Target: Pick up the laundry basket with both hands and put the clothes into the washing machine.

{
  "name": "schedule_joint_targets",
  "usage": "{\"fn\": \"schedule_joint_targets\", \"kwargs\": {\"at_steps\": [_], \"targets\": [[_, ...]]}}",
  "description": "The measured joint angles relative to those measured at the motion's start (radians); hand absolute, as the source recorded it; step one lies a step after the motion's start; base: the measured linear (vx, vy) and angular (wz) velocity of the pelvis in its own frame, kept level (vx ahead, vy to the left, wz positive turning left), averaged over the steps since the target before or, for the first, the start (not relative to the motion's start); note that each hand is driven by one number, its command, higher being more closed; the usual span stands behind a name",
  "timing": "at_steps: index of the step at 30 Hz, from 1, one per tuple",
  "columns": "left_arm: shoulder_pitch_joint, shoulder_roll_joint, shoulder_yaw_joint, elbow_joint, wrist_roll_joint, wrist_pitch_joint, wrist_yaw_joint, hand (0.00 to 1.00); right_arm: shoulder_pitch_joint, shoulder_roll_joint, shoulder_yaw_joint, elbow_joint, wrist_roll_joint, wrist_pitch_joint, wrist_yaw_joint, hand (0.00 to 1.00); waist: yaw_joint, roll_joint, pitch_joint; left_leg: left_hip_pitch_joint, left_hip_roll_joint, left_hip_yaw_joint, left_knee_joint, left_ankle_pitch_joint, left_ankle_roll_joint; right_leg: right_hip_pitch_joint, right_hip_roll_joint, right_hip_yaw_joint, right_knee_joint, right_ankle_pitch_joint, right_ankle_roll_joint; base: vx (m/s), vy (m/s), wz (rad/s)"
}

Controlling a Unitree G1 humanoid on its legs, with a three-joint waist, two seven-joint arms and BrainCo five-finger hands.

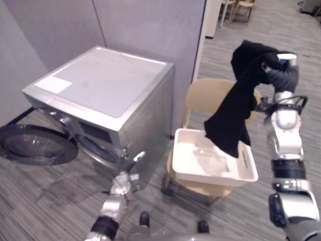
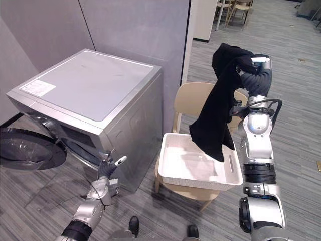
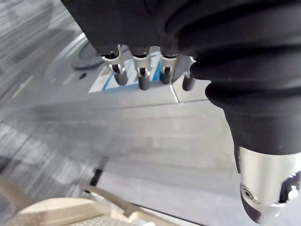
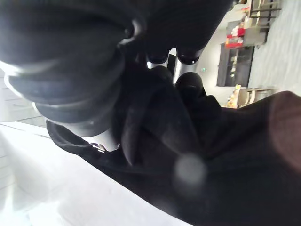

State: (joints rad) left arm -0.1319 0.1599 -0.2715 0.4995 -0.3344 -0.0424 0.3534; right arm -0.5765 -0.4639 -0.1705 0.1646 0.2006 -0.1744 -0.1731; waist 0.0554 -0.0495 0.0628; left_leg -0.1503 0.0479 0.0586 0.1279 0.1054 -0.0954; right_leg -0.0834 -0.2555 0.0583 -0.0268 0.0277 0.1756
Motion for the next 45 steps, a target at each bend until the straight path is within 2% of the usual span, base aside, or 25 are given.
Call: {"fn": "schedule_joint_targets", "kwargs": {"at_steps": [1, 2, 3, 4, 5, 6, 7, 8, 11, 13, 17, 19, 23, 27, 31, 39, 45], "targets": [[-0.021, -0.003, -0.025, 0.024, 0.000, 0.007, 0.000, 0.00, -0.025, 0.000, 0.018, 0.000, 0.002, 0.002, 0.001, 1.00, 0.003, 0.026, -0.006, -0.021, 0.008, -0.012, 0.087, -0.118, 0.025, -0.005, 0.011, 0.012, -0.006, -0.005, 0.007, -0.04, 0.140, -0.04], [-0.038, 0.007, -0.044, 0.033, 0.000, 0.021, -0.001, 0.00, -0.045, 0.029, 0.035, -0.005, 0.007, -0.001, 0.000, 1.00, -0.006, 0.036, -0.010, -0.009, 0.019, 0.032, 0.045, -0.118, 0.010, -0.015, 0.018, 0.049, 0.014, -0.007, 0.019, -0.08, 0.085, 0.04], [-0.090, 0.016, -0.108, 0.032, 0.022, 0.006, -0.048, 0.00, -0.052, 0.032, 0.060, -0.001, 0.011, -0.005, -0.001, 1.00, -0.029, 0.031, -0.013, 0.008, 0.015, 0.042, -0.014, -0.106, -0.011, -0.034, 0.040, 0.051, 0.088, -0.005, 0.017, -0.08, 0.060, 0.32], [-0.142, 0.020, -0.156, 0.029, 0.031, -0.004, -0.073, 0.00, -0.053, 0.038, 0.071, 0.008, 0.013, -0.005, 0.000, 1.00, -0.042, 0.004, -0.025, 0.011, -0.007, 0.037, -0.029, -0.112, -0.038, -0.040, 0.036, 0.049, 0.104, -0.006, -0.004, -0.08, 0.046, 0.85], [-0.294, -0.004, -0.233, 0.021, 0.042, -0.018, -0.113, 0.00, -0.078, 0.044, 0.084, 0.015, 0.015, -0.001, 0.002, 1.00, -0.076, -0.023, -0.036, -0.060, -0.029, -0.002, 0.143, -0.141, 0.003, -0.054, 0.013, 0.052, 0.122, -0.010, 0.001, -0.07, 0.031, 0.28], [-0.434, -0.048, -0.252, 0.010, 0.059, -0.060, -0.145, 0.00, -0.109, 0.063, 0.111, 0.011, 0.019, -0.008, 0.001, 1.00, -0.070, -0.003, -0.057, -0.060, 0.001, 0.021, 0.157, -0.176, -0.003, -0.069, 0.044, 0.072, 0.091, -0.010, -0.001, -0.07, 0.066, -0.17], [-0.485, -0.062, -0.248, 0.003, 0.066, -0.085, -0.152, 0.00, -0.121, 0.076, 0.132, 0.009, 0.023, -0.012, 0.001, 1.00, -0.071, -0.011, -0.061, -0.048, 0.005, 0.047, 0.129, -0.181, -0.015, -0.071, 0.044, 0.092, 0.068, -0.024, -0.018, -0.07, 0.075, -1.16], [-0.577, -0.082, -0.248, -0.003, 0.071, -0.135, -0.157, 0.00, -0.153, 0.081, 0.173, 0.007, 0.024, -0.015, 0.003, 1.00, -0.074, -0.014, -0.070, -0.023, 0.010, 0.072, 0.072, -0.181, -0.015, -0.092, 0.052, 0.092, 0.079, -0.001, -0.022, -0.04, 0.059, -1.02], [-0.667, -0.104, -0.249, -0.018, 0.072, -0.174, -0.157, 0.00, -0.216, 0.063, 0.170, 0.005, 0.025, -0.020, -0.001, 1.00, -0.099, -0.026, -0.085, 0.008, 0.015, 0.083, 0.007, -0.174, -0.025, -0.071, 0.087, 0.083, 0.080, 0.038, -0.041, -0.02, -0.015, -0.73], [-0.667, -0.140, -0.285, -0.005, 0.069, -0.173, -0.159, 0.00, -0.232, 0.022, 0.154, -0.004, 0.025, -0.026, -0.003, 1.00, -0.100, -0.017, -0.088, 0.047, 0.020, 0.078, -0.069, -0.154, -0.042, -0.080, 0.100, 0.078, 0.085, 0.038, -0.041, -0.02, -0.098, -0.26], [-0.667, -0.199, -0.334, -0.001, 0.048, -0.173, -0.182, 0.00, -0.232, 0.013, 0.115, -0.051, 0.024, -0.026, -0.016, 1.00, -0.096, 0.004, -0.101, 0.125, 0.041, 0.073, -0.225, -0.117, -0.066, -0.080, 0.132, 0.066, 0.088, 0.038, -0.041, 0.03, -0.093, 0.02], [-0.665, -0.204, -0.357, -0.009, 0.025, -0.171, -0.202, 0.00, -0.232, 0.013, 0.098, -0.075, 0.024, -0.027, -0.021, 1.00, -0.093, 0.005, -0.102, 0.124, 0.051, 0.057, -0.230, -0.112, -0.072, -0.079, 0.141, 0.054, 0.088, 0.038, -0.041, 0.04, -0.067, 0.02], [-0.646, -0.205, -0.372, -0.039, 0.013, -0.159, -0.243, 0.00, -0.232, -0.003, 0.088, -0.111, 0.018, -0.041, -0.021, 1.00, -0.095, 0.009, -0.104, 0.129, 0.059, 0.027, -0.230, -0.086, -0.058, -0.059, 0.152, 0.036, 0.074, 0.041, -0.037, 0.06, -0.030, 0.01], [-0.633, -0.208, -0.397, -0.039, 0.013, -0.157, -0.246, 0.00, -0.231, -0.017, 0.074, -0.111, 0.002, -0.044, -0.021, 1.00, -0.093, 0.015, -0.108, 0.135, 0.058, 0.017, -0.230, -0.003, -0.038, -0.039, 0.150, 0.025, 0.069, 0.034, -0.039, 0.09, -0.003, 0.06], [-0.633, -0.209, -0.397, -0.039, 0.016, -0.148, -0.242, 0.00, -0.231, -0.015, 0.063, -0.111, 0.002, -0.044, -0.021, 1.00, -0.095, 0.013, -0.107, 0.138, 0.042, 0.003, -0.224, 0.005, -0.029, -0.027, 0.142, 0.017, 0.068, 0.032, -0.039, 0.09, 0.012, 0.09], [-0.648, -0.218, -0.384, -0.014, 0.024, -0.135, -0.209, 0.00, -0.231, -0.010, 0.065, -0.109, -0.003, -0.044, -0.021, 1.00, -0.098, 0.011, -0.106, 0.143, 0.043, -0.001, -0.227, 0.005, -0.029, -0.024, 0.147, 0.007, 0.078, 0.021, -0.048, 0.00, -0.004, 0.02], [-0.734, -0.238, -0.344, 0.038, 0.024, -0.130, -0.176, 0.00, -0.232, 0.003, 0.068, -0.109, -0.002, -0.044, -0.021, 1.00, -0.103, 0.008, -0.105, 0.148, 0.055, 0.012, -0.230, 0.004, -0.029, -0.029, 0.153, 0.016, 0.085, 0.008, -0.042, -0.06, -0.016, -0.05]]}}
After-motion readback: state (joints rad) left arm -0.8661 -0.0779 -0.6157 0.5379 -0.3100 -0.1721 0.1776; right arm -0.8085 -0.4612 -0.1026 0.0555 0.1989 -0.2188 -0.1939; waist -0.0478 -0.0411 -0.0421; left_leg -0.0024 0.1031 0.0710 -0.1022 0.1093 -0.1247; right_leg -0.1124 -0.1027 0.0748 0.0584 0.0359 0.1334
